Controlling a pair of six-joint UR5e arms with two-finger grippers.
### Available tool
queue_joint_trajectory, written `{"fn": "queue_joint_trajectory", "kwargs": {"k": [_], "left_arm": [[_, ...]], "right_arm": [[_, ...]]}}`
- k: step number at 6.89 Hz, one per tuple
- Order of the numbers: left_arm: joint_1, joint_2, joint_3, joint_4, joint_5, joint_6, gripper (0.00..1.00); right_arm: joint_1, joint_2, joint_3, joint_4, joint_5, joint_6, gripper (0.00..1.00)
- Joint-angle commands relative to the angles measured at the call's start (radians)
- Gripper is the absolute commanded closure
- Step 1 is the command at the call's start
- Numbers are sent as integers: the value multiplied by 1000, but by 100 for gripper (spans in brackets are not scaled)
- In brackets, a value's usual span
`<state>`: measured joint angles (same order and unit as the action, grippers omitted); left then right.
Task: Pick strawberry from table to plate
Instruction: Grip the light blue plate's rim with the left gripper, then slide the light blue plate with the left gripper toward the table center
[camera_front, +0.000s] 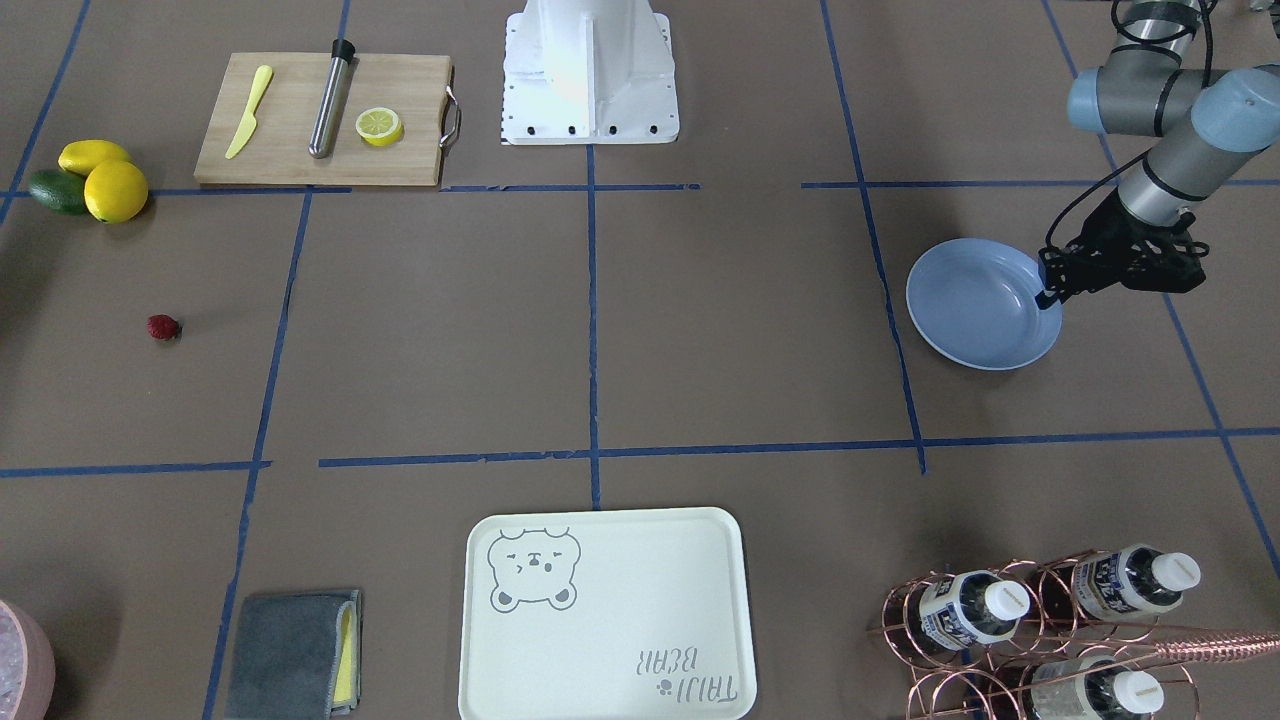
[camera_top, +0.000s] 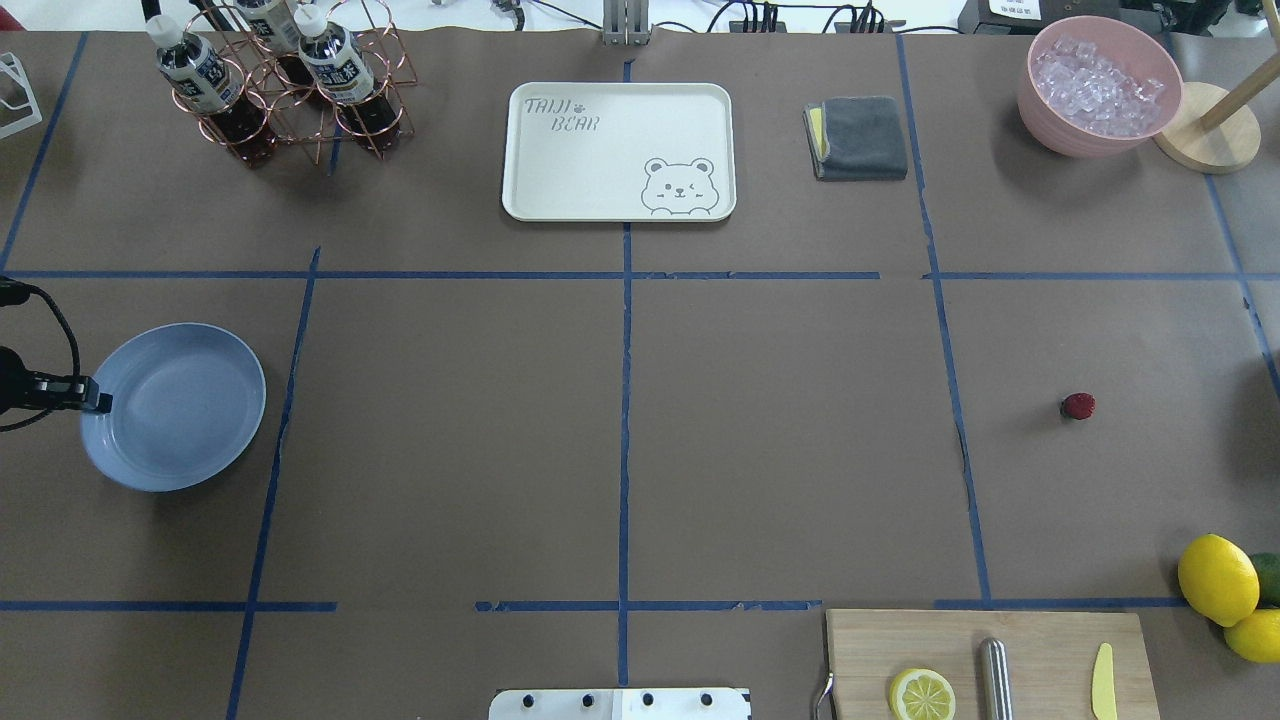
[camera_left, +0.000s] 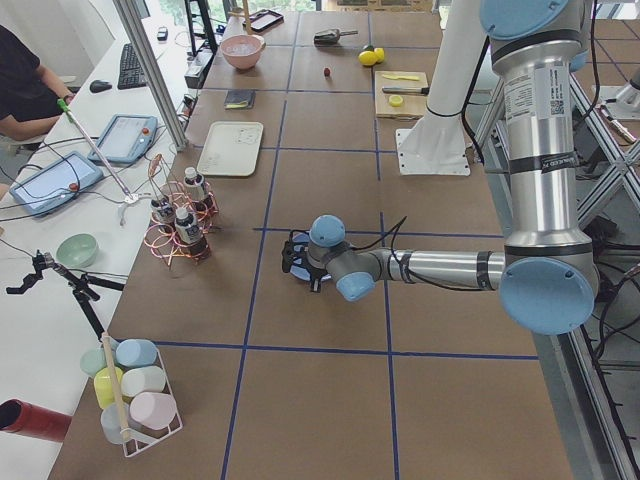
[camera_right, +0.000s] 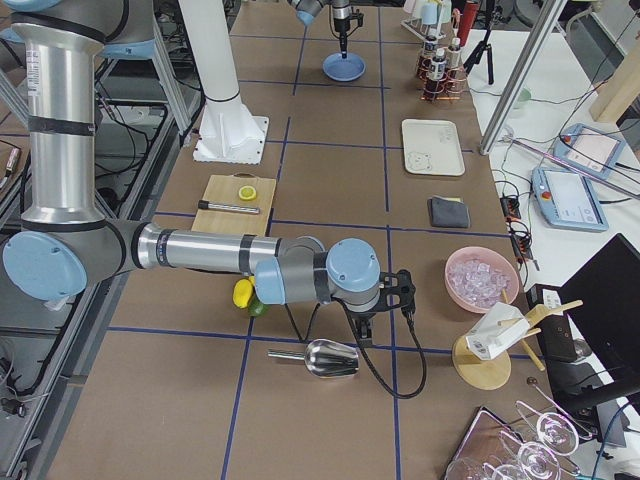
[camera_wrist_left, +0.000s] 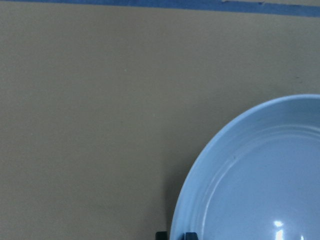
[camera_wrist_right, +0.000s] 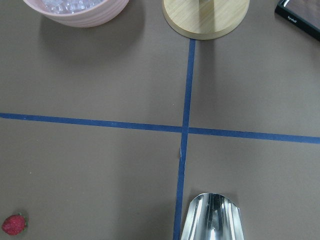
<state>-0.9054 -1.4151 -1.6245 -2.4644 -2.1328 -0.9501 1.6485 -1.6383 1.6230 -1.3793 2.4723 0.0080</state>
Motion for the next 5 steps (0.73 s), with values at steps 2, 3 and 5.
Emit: {"fn": "queue_joint_trajectory", "kwargs": {"k": [2, 3, 5], "left_arm": [[-84, -22, -139, 209, -72, 1, 100], [-98, -78, -168, 284, -97, -4, 100], [-96, -276, -158, 386, -102, -178, 100]], "right_arm": [[-10, -2, -2, -1, -6, 0, 0], [-19, 0, -2, -3, -7, 0, 0], [-23, 21, 17, -1, -7, -2, 0]]}}
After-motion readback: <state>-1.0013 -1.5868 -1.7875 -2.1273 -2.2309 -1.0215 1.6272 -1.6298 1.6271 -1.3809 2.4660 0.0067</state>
